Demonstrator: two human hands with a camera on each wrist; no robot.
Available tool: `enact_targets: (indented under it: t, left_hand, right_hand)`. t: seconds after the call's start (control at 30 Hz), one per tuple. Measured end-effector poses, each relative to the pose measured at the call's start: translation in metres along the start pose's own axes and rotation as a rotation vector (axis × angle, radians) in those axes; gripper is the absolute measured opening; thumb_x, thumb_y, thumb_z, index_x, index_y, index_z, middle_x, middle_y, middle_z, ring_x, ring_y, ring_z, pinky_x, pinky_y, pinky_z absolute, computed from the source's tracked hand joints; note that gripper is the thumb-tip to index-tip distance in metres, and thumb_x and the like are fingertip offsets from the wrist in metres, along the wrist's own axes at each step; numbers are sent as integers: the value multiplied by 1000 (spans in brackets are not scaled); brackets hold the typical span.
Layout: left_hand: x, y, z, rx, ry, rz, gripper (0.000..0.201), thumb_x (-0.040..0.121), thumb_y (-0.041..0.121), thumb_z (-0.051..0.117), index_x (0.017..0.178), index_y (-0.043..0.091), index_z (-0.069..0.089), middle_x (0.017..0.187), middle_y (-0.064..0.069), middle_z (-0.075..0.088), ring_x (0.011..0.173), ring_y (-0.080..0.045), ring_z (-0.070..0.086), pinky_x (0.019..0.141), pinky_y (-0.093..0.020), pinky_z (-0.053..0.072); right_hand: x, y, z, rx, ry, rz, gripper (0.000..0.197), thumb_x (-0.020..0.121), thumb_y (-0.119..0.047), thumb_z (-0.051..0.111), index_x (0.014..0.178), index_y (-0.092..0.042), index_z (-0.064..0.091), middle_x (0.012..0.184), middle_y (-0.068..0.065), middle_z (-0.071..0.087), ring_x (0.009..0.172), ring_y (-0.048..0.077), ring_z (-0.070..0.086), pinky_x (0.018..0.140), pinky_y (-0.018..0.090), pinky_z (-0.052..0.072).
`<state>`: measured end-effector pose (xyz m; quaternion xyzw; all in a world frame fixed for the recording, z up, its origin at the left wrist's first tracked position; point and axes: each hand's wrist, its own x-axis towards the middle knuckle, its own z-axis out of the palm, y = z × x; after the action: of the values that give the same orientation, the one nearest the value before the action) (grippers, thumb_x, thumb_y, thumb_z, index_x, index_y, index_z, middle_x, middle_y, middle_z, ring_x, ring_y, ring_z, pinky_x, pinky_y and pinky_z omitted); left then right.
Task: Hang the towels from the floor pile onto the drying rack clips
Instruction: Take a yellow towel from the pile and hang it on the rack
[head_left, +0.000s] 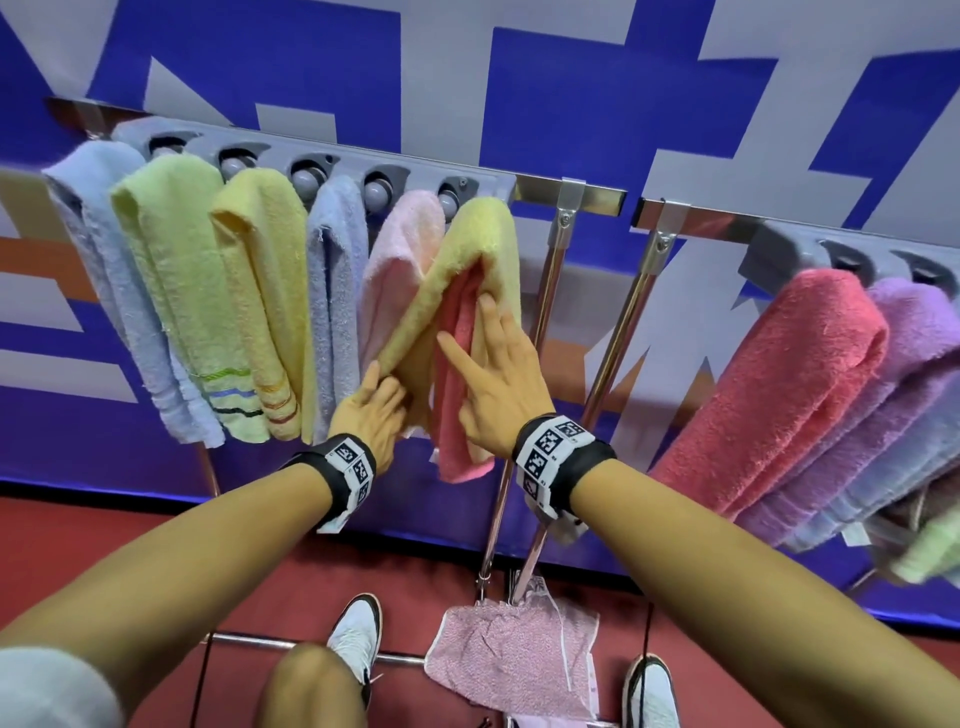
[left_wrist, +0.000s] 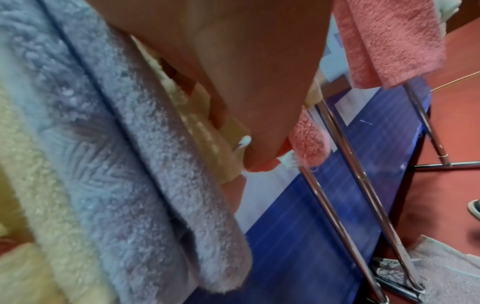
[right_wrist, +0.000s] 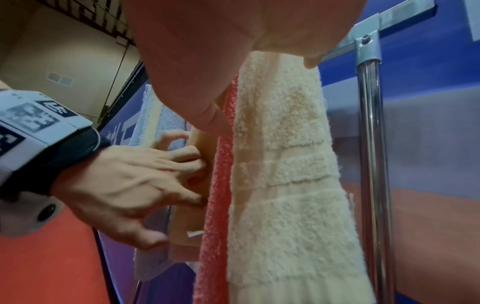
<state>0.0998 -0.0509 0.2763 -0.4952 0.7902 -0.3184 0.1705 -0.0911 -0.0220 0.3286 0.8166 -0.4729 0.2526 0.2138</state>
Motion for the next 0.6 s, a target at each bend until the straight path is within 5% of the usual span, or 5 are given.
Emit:
enact_targets:
  t: [0.17, 0.33, 0.4, 0.47, 0.6]
  left_hand:
    - [-8, -1, -6, 97, -109, 62, 57, 103, 39, 25, 155, 14, 26, 166, -8, 1, 152, -31, -6, 111, -61, -20]
    - [-24, 19, -11, -39, -15, 207, 75, 90, 57, 42, 150, 13, 34, 161, -16, 20, 152, -36, 1, 104, -65, -30]
    - [-31, 24, -17, -103, 19, 287, 66, 84, 50, 48, 137, 11, 50, 149, -20, 40, 147, -39, 20, 116, -68, -7]
    - [-39, 27, -23, -168, 70, 340, 50, 77, 45, 45, 111, 12, 63, 122, -16, 63, 129, -38, 46, 104, -56, 31]
    - [-49, 28, -37, -326, 334, 356, 35, 76, 38, 42, 97, 15, 58, 98, -7, 64, 100, -33, 58, 71, -40, 42]
  right_hand:
    - [0, 3, -3, -19, -64, -21, 85, 62, -24, 64, 145, -17, 46, 158, 22, -7, 143, 51, 18, 108, 58, 34]
    - [-7, -1, -11, 97, -100, -39, 93, 65, -18, 64, 152, -21, 31, 159, 16, -17, 142, 47, 28, 82, 44, 57]
    - [-10, -2, -21, 177, -114, -25, 96, 66, -16, 62, 153, -28, 22, 159, 10, -22, 131, 44, 46, 62, 37, 58]
    - [-14, 1, -33, 237, -111, 2, 96, 67, -16, 59, 152, -32, 18, 160, 10, -24, 114, 41, 59, 56, 36, 56]
    - [-26, 10, -59, 321, -63, 98, 94, 67, -17, 59, 151, -31, 20, 163, 14, -11, 87, 26, 63, 56, 28, 45]
